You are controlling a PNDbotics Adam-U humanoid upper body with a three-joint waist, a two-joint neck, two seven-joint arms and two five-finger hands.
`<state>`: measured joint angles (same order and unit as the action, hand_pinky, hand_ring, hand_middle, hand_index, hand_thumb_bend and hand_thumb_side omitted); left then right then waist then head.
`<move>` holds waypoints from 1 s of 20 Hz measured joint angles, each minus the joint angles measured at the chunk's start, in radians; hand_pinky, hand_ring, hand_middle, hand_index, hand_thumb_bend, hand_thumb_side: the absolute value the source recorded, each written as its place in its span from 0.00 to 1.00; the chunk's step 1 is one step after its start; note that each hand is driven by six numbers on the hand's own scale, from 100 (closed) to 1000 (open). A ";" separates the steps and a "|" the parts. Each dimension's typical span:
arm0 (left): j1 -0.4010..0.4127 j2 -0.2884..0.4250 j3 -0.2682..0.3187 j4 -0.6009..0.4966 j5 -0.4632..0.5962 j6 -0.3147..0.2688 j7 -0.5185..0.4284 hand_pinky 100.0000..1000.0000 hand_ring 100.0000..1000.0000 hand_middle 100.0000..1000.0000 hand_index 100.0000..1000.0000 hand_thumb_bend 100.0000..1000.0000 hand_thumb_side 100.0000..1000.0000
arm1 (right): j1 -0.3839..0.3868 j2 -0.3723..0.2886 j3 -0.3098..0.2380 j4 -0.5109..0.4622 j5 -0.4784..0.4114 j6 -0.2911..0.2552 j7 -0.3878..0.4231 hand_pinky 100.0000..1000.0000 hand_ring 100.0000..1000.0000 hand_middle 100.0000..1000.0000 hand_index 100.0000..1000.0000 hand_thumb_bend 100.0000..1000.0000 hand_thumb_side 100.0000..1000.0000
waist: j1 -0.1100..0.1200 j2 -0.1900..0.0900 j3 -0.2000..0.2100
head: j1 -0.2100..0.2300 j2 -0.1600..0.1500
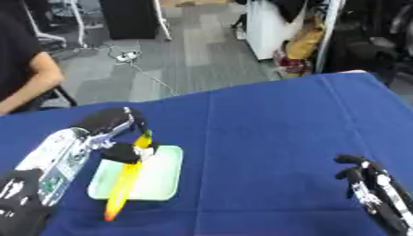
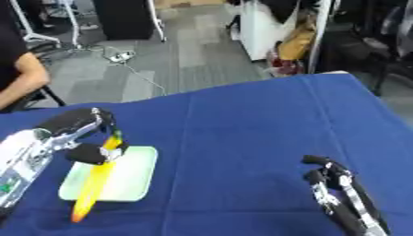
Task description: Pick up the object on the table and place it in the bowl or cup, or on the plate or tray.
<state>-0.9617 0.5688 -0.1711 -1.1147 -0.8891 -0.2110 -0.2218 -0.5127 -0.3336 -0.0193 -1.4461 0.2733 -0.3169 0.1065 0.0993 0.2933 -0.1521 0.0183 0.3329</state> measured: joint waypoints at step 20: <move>0.001 -0.004 0.000 0.003 0.004 -0.025 0.031 0.56 0.70 0.73 0.77 0.05 0.74 | 0.000 0.000 0.002 0.000 0.000 0.000 0.000 0.31 0.59 0.74 0.85 0.00 0.81 | -0.003 0.000 0.011 | 0.000 0.000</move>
<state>-0.9612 0.5649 -0.1708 -1.1117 -0.8853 -0.2358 -0.1912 -0.5127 -0.3335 -0.0172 -1.4461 0.2734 -0.3170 0.1066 0.0964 0.2931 -0.1411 0.0183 0.3329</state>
